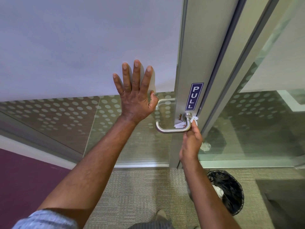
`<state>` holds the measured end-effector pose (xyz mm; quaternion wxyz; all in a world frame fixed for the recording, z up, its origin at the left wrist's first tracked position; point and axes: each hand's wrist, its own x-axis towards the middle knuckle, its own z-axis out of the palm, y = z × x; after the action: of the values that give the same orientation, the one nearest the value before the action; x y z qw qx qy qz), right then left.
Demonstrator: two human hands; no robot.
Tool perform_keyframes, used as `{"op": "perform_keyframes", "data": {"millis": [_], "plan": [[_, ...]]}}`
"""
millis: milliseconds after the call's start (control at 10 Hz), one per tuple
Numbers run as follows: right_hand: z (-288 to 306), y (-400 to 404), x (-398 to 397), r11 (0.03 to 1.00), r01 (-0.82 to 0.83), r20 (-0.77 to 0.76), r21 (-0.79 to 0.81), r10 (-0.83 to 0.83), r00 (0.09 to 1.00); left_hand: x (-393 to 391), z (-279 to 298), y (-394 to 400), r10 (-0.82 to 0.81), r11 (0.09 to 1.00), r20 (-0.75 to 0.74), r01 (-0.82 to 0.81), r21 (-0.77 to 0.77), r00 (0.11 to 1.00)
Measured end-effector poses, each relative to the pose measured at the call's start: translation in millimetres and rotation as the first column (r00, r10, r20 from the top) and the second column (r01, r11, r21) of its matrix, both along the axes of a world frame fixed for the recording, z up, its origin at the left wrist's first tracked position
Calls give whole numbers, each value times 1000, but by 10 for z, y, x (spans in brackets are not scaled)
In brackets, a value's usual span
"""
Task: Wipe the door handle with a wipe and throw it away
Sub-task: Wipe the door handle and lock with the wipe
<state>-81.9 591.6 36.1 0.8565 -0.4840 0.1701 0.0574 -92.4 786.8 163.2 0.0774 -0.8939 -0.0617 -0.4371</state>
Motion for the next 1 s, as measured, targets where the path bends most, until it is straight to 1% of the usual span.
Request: {"op": "perform_keyframes", "data": {"millis": [100, 200, 300, 400, 500, 700, 800, 900, 1000], "plan": [[83, -4, 1, 935, 83, -146, 346, -34, 989, 2, 1, -2, -2, 1000, 3, 2, -5, 1000], [142, 1, 5, 887, 117, -208, 447, -24, 978, 3, 4, -8, -3, 1000, 5, 3, -5, 1000], [222, -3, 22, 832, 115, -236, 542, 19, 972, 0, 11, -12, -4, 1000, 3, 4, -7, 1000], [269, -21, 30, 802, 129, -265, 583, 37, 964, 1, 14, -9, -5, 1000, 4, 5, -10, 1000], [316, -30, 36, 762, 165, -336, 626, 73, 939, 0, 12, -19, -4, 1000, 7, 4, -12, 1000], [323, 20, 17, 731, 167, -399, 662, 155, 904, -5, 9, -11, 1, 1000, -12, -2, -12, 1000], [285, 5, 7, 734, 132, -374, 666, 176, 910, -1, 5, -4, -5, 1000, -14, 5, -12, 1000], [208, -24, 4, 745, 34, -304, 667, 230, 924, -6, 21, 7, 2, 1000, -22, -2, -7, 1000], [113, -78, -19, 767, -39, -266, 640, 269, 926, -19, 23, -5, -2, 1000, -31, 1, -19, 1000]]}}
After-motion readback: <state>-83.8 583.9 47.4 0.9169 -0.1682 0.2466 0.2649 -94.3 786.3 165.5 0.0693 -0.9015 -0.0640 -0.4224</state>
